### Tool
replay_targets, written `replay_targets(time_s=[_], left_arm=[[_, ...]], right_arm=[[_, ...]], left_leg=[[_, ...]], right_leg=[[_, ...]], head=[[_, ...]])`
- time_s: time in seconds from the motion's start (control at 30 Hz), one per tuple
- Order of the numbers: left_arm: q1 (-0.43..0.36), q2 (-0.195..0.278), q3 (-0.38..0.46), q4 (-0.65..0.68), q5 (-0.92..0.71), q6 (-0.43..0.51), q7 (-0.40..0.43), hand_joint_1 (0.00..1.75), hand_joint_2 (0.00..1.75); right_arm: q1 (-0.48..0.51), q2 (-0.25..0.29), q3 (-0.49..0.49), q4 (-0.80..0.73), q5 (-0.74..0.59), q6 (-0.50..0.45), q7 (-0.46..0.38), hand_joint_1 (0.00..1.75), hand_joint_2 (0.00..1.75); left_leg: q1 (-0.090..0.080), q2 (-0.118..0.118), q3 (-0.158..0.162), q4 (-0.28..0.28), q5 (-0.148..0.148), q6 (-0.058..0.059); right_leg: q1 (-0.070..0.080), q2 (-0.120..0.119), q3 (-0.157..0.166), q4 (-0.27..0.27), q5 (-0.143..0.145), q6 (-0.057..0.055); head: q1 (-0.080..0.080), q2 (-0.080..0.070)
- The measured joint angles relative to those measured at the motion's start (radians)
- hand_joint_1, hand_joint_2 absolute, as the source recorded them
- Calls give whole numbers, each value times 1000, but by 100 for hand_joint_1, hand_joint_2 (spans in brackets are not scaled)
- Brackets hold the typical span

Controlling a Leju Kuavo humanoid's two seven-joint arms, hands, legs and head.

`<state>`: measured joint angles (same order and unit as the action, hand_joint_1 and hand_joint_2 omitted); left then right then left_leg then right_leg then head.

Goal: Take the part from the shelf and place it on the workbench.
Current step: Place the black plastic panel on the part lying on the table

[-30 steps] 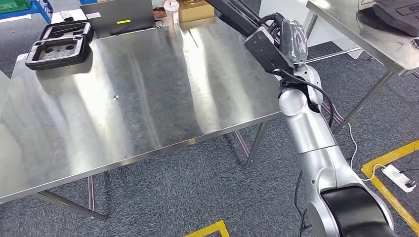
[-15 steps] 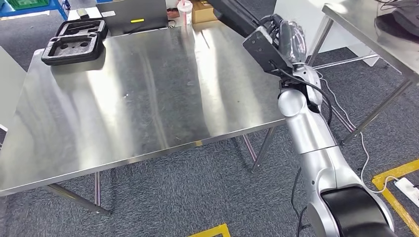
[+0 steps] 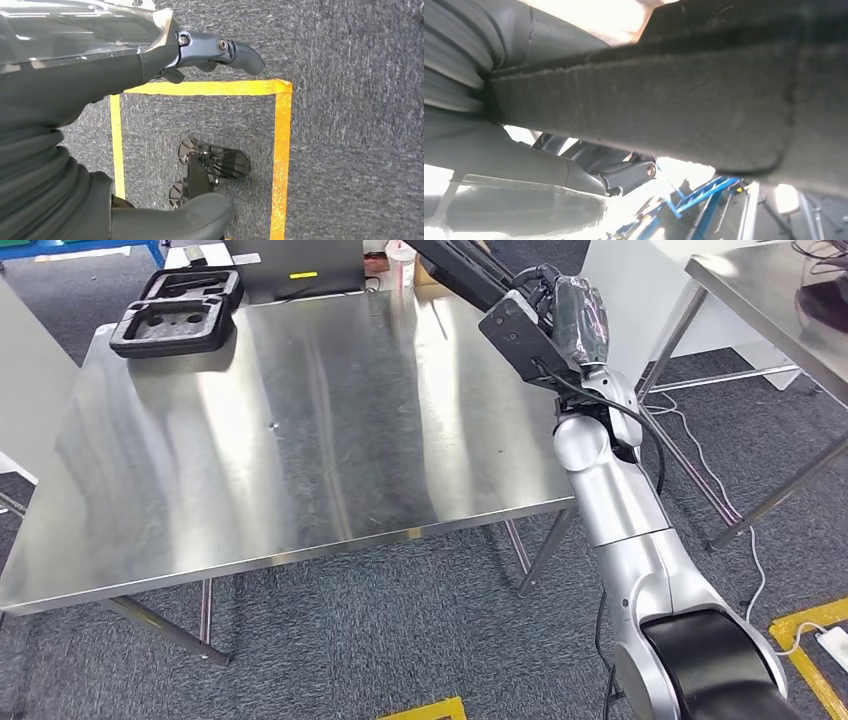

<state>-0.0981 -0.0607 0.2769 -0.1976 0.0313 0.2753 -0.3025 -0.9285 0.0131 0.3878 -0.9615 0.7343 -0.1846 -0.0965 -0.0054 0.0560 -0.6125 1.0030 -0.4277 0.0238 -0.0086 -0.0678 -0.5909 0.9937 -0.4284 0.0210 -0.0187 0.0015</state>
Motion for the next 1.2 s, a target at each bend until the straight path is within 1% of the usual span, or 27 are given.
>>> replay_targets(time_s=[0.07, 0.1, 0.13, 0.2, 0.23, 0.27, 0.3, 0.33, 0.37, 0.4, 0.43, 0.47, 0.5, 0.57, 0.6, 0.63, 0.7, 0.73, 0.77, 0.8, 0.83, 0.9, 0.93, 0.97, 1.0, 1.07, 1.2], left_arm=[[1, 0, 1, 0, 1, 0, 0, 0, 175], [1, -1, 1, 0, 1, 1, 0, 0, 175], [0, -1, 2, 0, 2, 1, -1, 0, 175], [-1, -1, 2, 0, 4, 1, -1, 0, 175], [-1, -1, 3, 0, 5, 1, -2, 0, 175], [0, -2, 3, 0, 5, 1, -2, 0, 175], [1, -2, 4, 0, 5, 0, -2, 0, 175], [2, -3, 4, 0, 5, 0, -2, 0, 175], [2, -3, 5, 0, 5, 0, -2, 0, 175], [2, -3, 5, 0, 5, 0, -2, 0, 175], [2, -3, 6, 0, 5, 0, -2, 0, 175], [3, -3, 6, 0, 4, 0, -2, 0, 175], [3, -3, 6, 0, 2, 1, -2, 0, 175], [6, -1, 6, 0, -3, 4, 0, 0, 175], [8, -1, 7, 0, -6, 5, 0, 0, 175], [8, 0, 7, 0, -9, 6, 2, 0, 175], [7, 0, 6, 0, -14, 6, 5, 0, 175], [6, 1, 6, 0, -16, 6, 7, 0, 175], [5, 2, 6, 0, -18, 6, 8, 0, 175], [6, 2, 6, 0, -20, 6, 8, 0, 175], [6, 2, 6, 0, -21, 6, 9, 0, 175], [5, 4, 6, 0, -22, 6, 9, 0, 175], [4, 5, 6, 0, -22, 6, 9, 0, 175], [3, 5, 6, 0, -22, 6, 9, 0, 175], [3, 4, 6, 0, -22, 6, 9, 0, 175], [1, 3, 6, 0, -22, 6, 9, 0, 175], [1, 3, 6, 0, -23, 6, 9, 0, 175]], right_arm=[[-7, 3, 2, 5, 1, 0, 0, 175, 175], [-10, 5, 4, 8, 1, 0, 0, 175, 175], [-14, 5, 5, 9, 1, 0, 0, 175, 175], [-16, 3, 8, 15, 2, 0, 0, 175, 175], [-15, 2, 9, 20, 2, 0, 0, 175, 175], [-14, 1, 10, 26, 3, 0, 1, 175, 175], [-13, 1, 11, 31, 4, 0, 2, 175, 175], [-13, 1, 11, 35, 4, 0, 4, 175, 175], [-14, 1, 11, 38, 5, -1, 5, 175, 175], [-16, 1, 11, 40, 6, -1, 6, 175, 175], [-18, 1, 12, 43, 8, -1, 6, 175, 175], [-19, 2, 12, 46, 11, -1, 7, 175, 175], [-20, 3, 13, 49, 15, -1, 8, 175, 175], [-22, 6, 14, 53, 20, -1, 10, 175, 175], [-23, 7, 14, 54, 22, 0, 11, 175, 175], [-25, 6, 14, 55, 24, 1, 12, 175, 175], [-25, 4, 14, 58, 29, 4, 14, 175, 175], [-25, 1, 14, 60, 31, 6, 15, 175, 175], [-23, -2, 14, 63, 33, 6, 17, 175, 175], [-21, -4, 14, 66, 33, 7, 18, 175, 175], [-19, -6, 14, 69, 34, 7, 19, 175, 175], [-18, -8, 14, 71, 35, 7, 20, 175, 175], [-18, -9, 14, 72, 35, 7, 20, 175, 175], [-18, -10, 14, 72, 36, 7, 20, 175, 175], [-19, -12, 14, 72, 35, 7, 21, 175, 175], [-18, -17, 14, 74, 36, 7, 21, 175, 175], [-18, -22, 14, 78, 54, 3, 39, 175, 175]], left_leg=[[0, -21, 3, -4, 4, 11], [1, -30, 5, -8, 7, 17], [4, -38, 8, -12, 11, 24], [6, -59, 9, -14, 15, 33], [6, -71, 8, -14, 16, 35], [6, -84, 8, -14, 15, 35], [6, -97, 9, -13, 15, 35], [6, -110, 9, -12, 15, 35], [6, -122, 9, -11, 15, 34], [5, -133, 8, -7, 13, 31], [3, -142, 5, -3, 11, 27], [3, -149, 1, 0, 9, 23], [3, -155, -2, 2, 7, 17], [8, -163, -6, 3, 5, 5], [9, -152, -11, 13, -2, -1], [9, -132, -23, 40, -20, -8], [13, -83, -77, 151, -78, -21], [17, -70, -112, 218, -105, -27], [20, -64, -140, 266, -119, -32], [24, -60, -150, 280, -113, -35], [27, -58, -142, 255, -90, -36], [30, -50, -76, 120, -23, -34], [29, -46, -44, 59, -1, -31], [28, -43, -23, 19, 11, -27], [26, -42, -14, 2, 13, -25], [20, -49, -14, 1, 15, -22], [8, -58, -15, 2, 14, -11]], right_leg=[[1, -12, 1, 5, -7, 9], [0, -3, -5, 20, -17, 12], [0, 12, -21, 55, -35, 12], [-4, 48, -85, 188, -89, 4], [-4, 56, -121, 258, -111, 3], [-4, 60, -146, 302, -121, 5], [-4, 62, -151, 305, -114, 11], [-4, 65, -136, 265, -91, 18], [-5, 73, -105, 195, -60, 26], [-7, 89, -69, 119, -31, 30], [-9, 101, -41, 59, -10, 30], [-10, 109, -25, 24, 1, 27], [-9, 111, -18, 12, 4, 21], [-10, 95, -16, 8, 6, 5], [-12, 89, -13, 5, 7, -2], [-16, 83, -9, 1, 8, -10], [-16, 74, -5, -2, 7, -19], [-15, 69, -5, -1, 6, -21], [-14, 65, -4, -1, 6, -22], [-15, 62, -4, -1, 5, -22], [-15, 60, -4, -1, 4, -21], [-15, 58, 0, -1, 0, -16], [-11, 57, 1, 0, -2, -12], [-6, 57, 1, 2, -5, -9], [-1, 57, 0, 3, -7, -8], [5, 54, 0, 4, -9, -8], [0, 46, 3, -1, -8, -6]], head=[[1, 0], [1, 0], [2, 0], [5, 0], [6, 0], [7, 0], [7, 0], [8, 0], [8, 0], [9, 0], [9, 0], [9, 0], [9, 0], [10, 0], [8, 0], [4, 0], [-3, 0], [-5, 0], [-5, 0], [-5, 0], [-5, 0], [-5, 0], [-5, 0], [-4, 0], [-2, 0], [1, 0], [2, 0]])
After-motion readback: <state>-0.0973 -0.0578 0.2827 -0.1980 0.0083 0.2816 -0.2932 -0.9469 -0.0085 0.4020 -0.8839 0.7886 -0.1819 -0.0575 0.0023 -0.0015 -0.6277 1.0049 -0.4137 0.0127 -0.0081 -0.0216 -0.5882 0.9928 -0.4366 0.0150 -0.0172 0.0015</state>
